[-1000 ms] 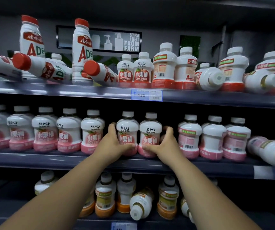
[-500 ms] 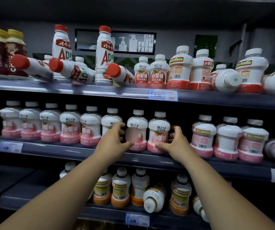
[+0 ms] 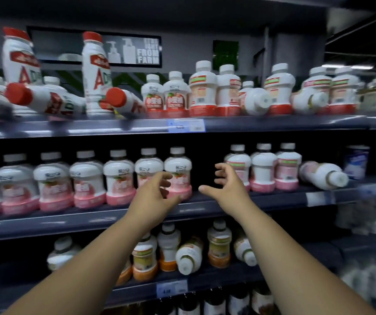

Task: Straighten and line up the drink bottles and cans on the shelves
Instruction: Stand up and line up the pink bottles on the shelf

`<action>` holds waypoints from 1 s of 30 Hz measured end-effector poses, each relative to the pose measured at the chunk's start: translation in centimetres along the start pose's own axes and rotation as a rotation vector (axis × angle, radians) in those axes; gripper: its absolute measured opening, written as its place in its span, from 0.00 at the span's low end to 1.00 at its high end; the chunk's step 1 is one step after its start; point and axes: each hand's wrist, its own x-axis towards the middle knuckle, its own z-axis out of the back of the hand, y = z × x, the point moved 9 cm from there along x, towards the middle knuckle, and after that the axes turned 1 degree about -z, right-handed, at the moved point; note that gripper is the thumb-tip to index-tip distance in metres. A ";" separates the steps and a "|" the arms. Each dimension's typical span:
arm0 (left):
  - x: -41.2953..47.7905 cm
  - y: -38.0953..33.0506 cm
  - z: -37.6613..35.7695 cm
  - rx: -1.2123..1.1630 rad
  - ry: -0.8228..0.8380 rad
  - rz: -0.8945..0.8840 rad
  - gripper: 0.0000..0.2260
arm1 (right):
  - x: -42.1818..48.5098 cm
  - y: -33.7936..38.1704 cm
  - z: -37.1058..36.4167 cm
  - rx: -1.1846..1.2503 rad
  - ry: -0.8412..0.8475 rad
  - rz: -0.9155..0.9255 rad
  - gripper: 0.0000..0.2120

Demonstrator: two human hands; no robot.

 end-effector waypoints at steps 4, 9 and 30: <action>0.5 -3.1 -4.3 -0.047 0.048 -0.043 0.23 | -1.4 -1.0 5.2 0.033 -0.067 -0.012 0.32; 2.3 -6.3 -8.9 -0.108 0.067 -0.053 0.24 | -1.3 -3.2 11.0 -0.024 -0.116 -0.040 0.29; 6.9 -5.9 -15.4 -0.020 -0.241 0.241 0.48 | 4.6 -9.9 13.1 0.022 0.181 0.014 0.39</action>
